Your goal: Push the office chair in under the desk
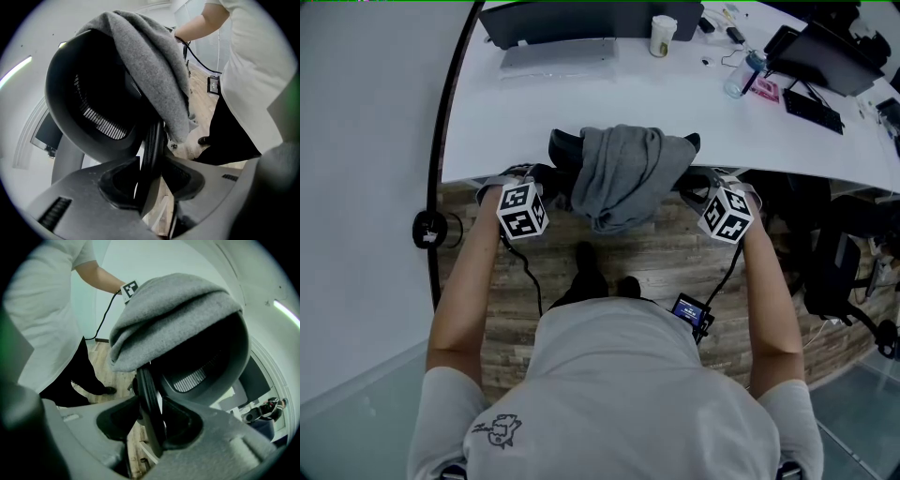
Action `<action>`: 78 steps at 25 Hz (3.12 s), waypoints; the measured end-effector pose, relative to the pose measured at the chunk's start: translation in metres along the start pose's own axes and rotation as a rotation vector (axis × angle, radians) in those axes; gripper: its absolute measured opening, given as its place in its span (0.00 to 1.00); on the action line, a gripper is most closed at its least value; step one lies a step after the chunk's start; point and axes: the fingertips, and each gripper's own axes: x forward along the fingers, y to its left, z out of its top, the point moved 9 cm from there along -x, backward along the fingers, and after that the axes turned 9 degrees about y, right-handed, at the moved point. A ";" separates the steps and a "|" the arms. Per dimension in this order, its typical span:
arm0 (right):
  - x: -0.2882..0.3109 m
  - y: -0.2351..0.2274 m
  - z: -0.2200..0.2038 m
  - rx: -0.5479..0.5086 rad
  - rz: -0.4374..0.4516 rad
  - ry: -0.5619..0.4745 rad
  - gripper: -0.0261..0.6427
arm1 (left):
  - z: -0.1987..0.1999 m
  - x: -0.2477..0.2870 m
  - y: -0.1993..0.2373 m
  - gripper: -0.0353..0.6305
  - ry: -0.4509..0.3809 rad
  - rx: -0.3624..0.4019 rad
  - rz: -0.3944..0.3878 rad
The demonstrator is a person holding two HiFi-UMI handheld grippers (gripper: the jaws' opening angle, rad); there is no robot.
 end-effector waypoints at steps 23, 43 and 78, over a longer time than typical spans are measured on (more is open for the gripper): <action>-0.104 0.059 0.029 0.470 -0.250 -0.487 0.04 | 0.035 -0.137 -0.048 0.11 -0.725 -0.696 0.346; -0.157 0.135 0.015 0.463 -0.169 -0.596 0.04 | 0.097 -0.167 -0.154 0.05 -0.732 -0.783 0.338; -0.211 0.367 0.156 0.545 -0.265 -0.590 0.04 | -0.044 -0.289 -0.337 0.05 -0.843 -0.704 0.286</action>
